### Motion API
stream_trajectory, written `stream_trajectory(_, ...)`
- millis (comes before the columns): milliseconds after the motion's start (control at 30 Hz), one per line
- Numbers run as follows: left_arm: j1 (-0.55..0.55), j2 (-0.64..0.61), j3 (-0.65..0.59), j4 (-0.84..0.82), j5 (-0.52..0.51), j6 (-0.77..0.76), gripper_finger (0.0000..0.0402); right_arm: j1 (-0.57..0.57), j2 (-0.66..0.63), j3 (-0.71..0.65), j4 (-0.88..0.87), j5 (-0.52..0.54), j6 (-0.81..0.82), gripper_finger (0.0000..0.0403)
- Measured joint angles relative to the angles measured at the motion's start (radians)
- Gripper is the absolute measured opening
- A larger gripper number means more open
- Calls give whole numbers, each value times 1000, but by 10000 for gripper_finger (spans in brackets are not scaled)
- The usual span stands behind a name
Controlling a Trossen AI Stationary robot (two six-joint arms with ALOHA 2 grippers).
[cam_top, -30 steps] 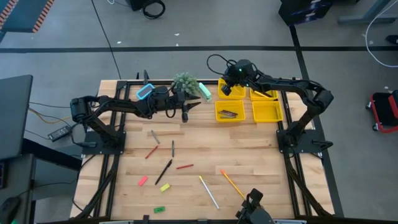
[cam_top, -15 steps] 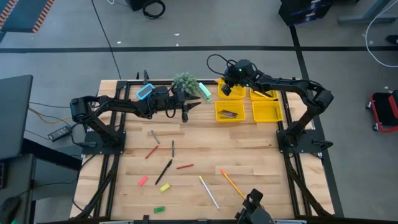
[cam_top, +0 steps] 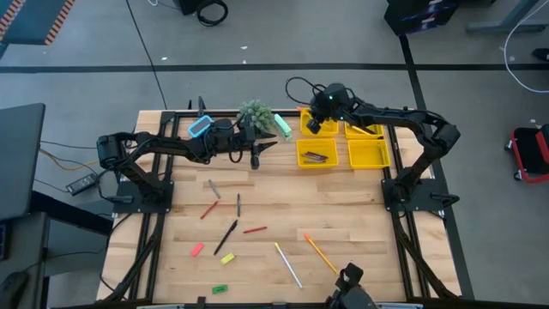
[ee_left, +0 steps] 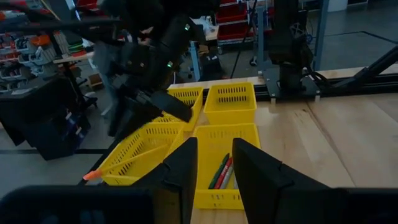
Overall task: Sort crayons/erasers/pens/pencils in bins
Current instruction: Adjust top left yellow bin
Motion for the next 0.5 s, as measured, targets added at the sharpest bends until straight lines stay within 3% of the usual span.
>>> stream_trajectory(167,1,0,0,1,0,12,114,42,0,-1,-29,-27,-24,94)
stream_trajectory(300,1,0,0,1,0,26,111,64,-1,0,6,-18,61,94)
stream_trajectory(433,1,0,0,1,0,26,107,84,-1,1,-55,151,-29,94)
stream_trajectory(500,1,0,0,1,0,26,106,57,-1,20,-77,176,-105,95)
